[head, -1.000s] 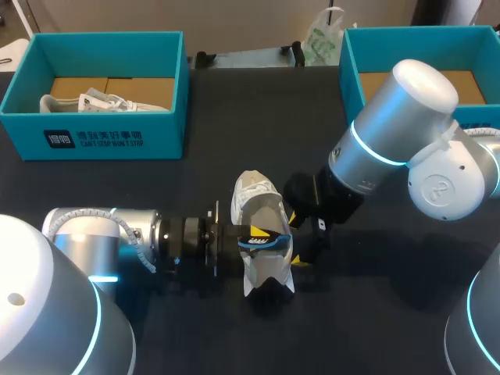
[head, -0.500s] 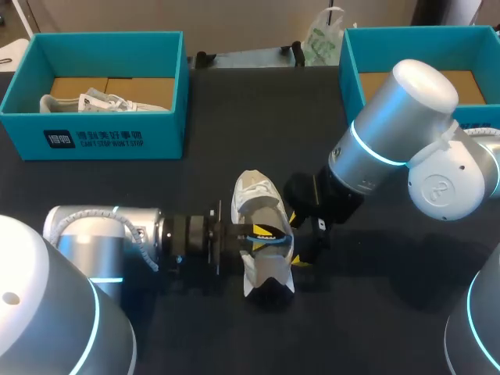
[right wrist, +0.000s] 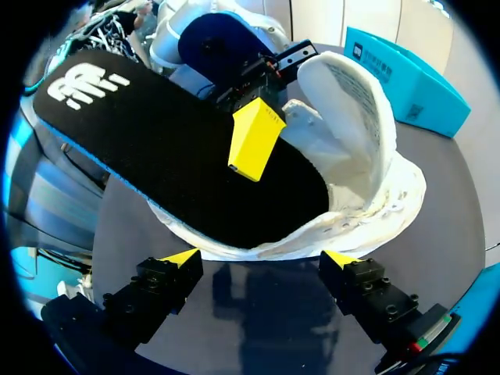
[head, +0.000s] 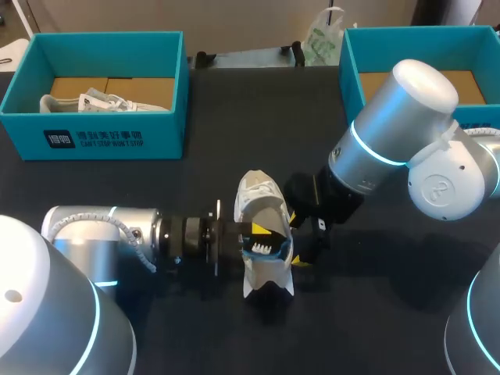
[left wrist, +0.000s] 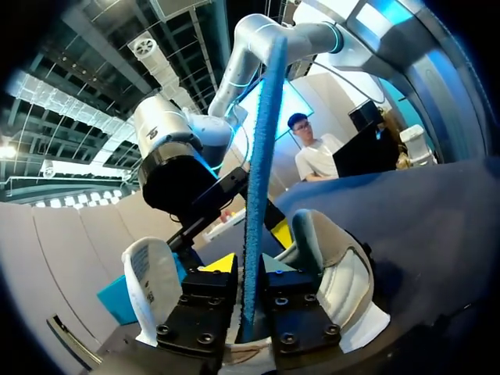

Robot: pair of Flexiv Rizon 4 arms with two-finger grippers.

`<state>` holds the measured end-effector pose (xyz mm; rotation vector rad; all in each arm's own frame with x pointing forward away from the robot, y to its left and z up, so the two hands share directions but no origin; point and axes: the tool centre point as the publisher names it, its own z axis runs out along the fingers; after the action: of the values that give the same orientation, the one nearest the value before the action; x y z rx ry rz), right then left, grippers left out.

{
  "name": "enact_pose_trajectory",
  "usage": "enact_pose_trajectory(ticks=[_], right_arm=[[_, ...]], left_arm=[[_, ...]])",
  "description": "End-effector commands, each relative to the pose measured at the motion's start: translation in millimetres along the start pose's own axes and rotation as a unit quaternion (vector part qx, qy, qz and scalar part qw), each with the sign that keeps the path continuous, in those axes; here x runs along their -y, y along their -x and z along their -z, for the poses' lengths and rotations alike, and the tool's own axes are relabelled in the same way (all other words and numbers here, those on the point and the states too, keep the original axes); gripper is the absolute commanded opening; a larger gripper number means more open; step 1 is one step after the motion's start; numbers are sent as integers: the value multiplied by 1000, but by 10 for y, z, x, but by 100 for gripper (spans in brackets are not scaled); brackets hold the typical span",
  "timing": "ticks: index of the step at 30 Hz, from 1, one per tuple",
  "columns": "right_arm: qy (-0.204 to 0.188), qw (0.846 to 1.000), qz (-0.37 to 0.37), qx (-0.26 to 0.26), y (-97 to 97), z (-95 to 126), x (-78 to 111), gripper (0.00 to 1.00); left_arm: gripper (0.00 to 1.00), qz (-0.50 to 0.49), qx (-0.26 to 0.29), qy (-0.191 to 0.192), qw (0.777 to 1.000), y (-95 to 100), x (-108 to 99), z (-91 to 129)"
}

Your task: Take the shoe out of the shoebox, open the shoe tongue, remove and reinsert the insole, then place the shoe into the shoebox

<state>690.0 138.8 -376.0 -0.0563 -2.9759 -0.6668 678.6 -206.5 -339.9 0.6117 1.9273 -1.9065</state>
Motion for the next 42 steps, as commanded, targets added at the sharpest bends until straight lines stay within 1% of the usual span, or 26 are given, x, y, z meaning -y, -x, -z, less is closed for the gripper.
enact_pose_trajectory(ticks=[1, 6, 17, 22, 24, 25, 26, 29, 35, 42], right_arm=[[0, 1000, 0, 2, -10, -10, -2, 100], [0, 1000, 0, 2, -10, -10, -2, 100], [0, 1000, 0, 2, -10, -10, -2, 100], [0, 1000, 0, 2, -10, -10, -2, 100], [0, 1000, 0, 2, -10, -10, -2, 100], [0, 1000, 0, 2, -10, -10, -2, 100], [0, 1000, 0, 2, -10, -10, -2, 100], [0, 1000, 0, 2, -10, -10, -2, 100], [0, 1000, 0, 2, -10, -10, -2, 100], [0, 1000, 0, 2, -10, -10, -2, 100]], left_arm=[[31, -1, -4, 3, 1000, -9, 31, 13], [30, -10, -10, 0, 1000, -16, 131, 3], [29, -45, -20, 15, 999, -46, 331, -50], [25, -73, -30, 35, 996, -52, 373, -81], [20, -81, -33, 46, 995, -57, 367, -94], [13, -85, -34, 51, 994, -57, 361, -97], [0, -90, -35, 55, 994, -59, 349, -102], [0, -98, -35, 63, 993, -54, 306, -106], [0, -100, -33, 52, 993, -37, 169, -102], [0, -109, -36, 56, 992, -1, 10, -105]])
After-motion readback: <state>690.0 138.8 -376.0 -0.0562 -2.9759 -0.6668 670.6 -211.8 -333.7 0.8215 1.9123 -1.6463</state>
